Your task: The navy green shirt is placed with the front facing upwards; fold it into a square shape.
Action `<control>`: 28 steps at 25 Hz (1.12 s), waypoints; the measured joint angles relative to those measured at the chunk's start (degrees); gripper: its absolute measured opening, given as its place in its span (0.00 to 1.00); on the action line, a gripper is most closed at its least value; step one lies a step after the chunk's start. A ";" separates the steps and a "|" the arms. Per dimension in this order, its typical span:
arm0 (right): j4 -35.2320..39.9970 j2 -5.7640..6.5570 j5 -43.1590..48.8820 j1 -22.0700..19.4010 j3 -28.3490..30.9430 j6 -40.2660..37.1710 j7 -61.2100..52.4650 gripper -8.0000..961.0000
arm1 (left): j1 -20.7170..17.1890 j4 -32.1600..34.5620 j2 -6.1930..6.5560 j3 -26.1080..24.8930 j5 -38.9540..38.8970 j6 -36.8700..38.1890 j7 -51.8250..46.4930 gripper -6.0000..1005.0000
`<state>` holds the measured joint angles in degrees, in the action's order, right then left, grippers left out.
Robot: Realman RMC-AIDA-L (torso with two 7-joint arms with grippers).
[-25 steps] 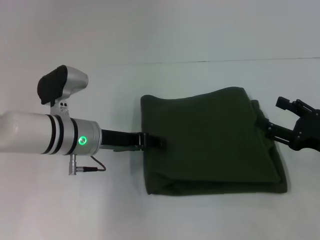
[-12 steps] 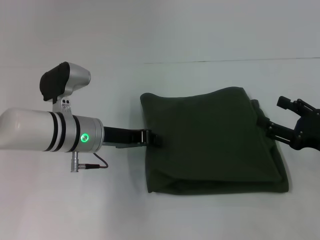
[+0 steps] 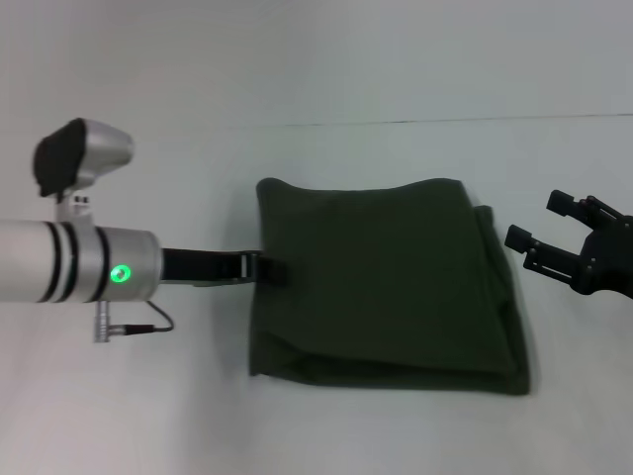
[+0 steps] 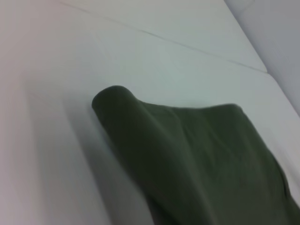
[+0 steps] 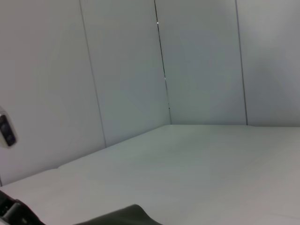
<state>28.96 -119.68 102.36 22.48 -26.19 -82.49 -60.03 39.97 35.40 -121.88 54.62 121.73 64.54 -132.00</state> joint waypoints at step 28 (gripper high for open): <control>-1.29 0.05 0.27 1.63 -0.99 -0.44 -0.15 0.95 | -11.00 9.40 -0.44 -13.39 0.24 7.46 9.22 0.24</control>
<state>27.67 -119.62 102.63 24.11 -27.18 -82.93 -60.18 28.97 44.80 -122.31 41.23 121.97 72.00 -122.78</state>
